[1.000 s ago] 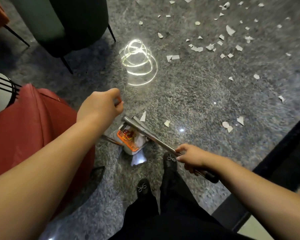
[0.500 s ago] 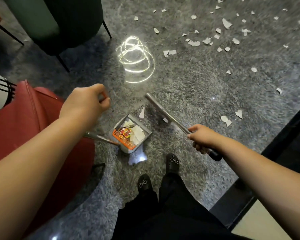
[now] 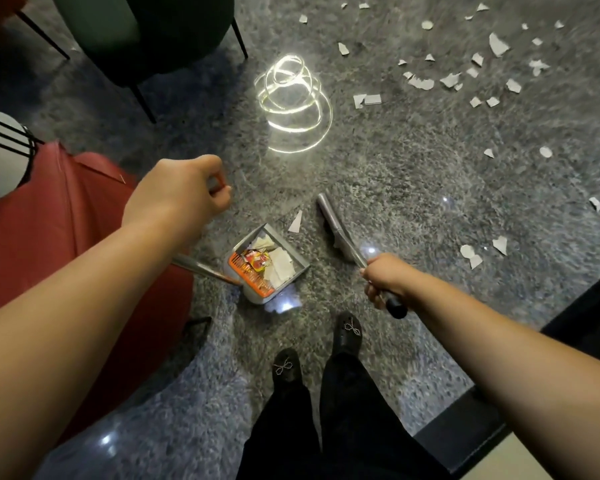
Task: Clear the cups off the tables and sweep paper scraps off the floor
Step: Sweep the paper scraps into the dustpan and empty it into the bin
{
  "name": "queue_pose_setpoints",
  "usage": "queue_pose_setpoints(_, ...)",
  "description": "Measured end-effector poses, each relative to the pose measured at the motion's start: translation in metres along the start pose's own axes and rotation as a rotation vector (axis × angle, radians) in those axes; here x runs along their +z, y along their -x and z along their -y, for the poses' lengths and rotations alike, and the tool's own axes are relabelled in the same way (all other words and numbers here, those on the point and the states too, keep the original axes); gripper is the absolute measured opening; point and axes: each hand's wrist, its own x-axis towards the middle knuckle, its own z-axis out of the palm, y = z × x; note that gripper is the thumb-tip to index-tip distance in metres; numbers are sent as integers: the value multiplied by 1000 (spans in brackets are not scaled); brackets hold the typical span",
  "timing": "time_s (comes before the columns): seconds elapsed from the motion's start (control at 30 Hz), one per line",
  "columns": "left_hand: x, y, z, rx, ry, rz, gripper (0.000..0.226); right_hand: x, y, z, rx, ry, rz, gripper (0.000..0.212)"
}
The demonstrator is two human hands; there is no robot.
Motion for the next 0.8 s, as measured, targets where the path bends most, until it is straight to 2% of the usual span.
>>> queue_pose_setpoints(0.13, 3, -3, -3, 17, -22, -14, 15, 14, -7, 15, -51, -39, 51, 11)
queue_pose_setpoints(0.27, 3, -6, -4, 22, -30, -18, 15, 12, -11, 27, -133, 133, 64, 12)
queue_pose_setpoints(0.43, 4, -9, -7, 40, -27, -32, 11, 3, -3, 38, -141, 274, 124, 15)
queue_pose_setpoints(0.53, 4, -9, -7, 42, -26, -18, 18, 2, 4, 36, -146, 345, 145, 15)
queue_pose_setpoints(0.8, 5, -1, -14, 51, -17, -1, 19, 14, 28, 18, -134, 336, 300, 19)
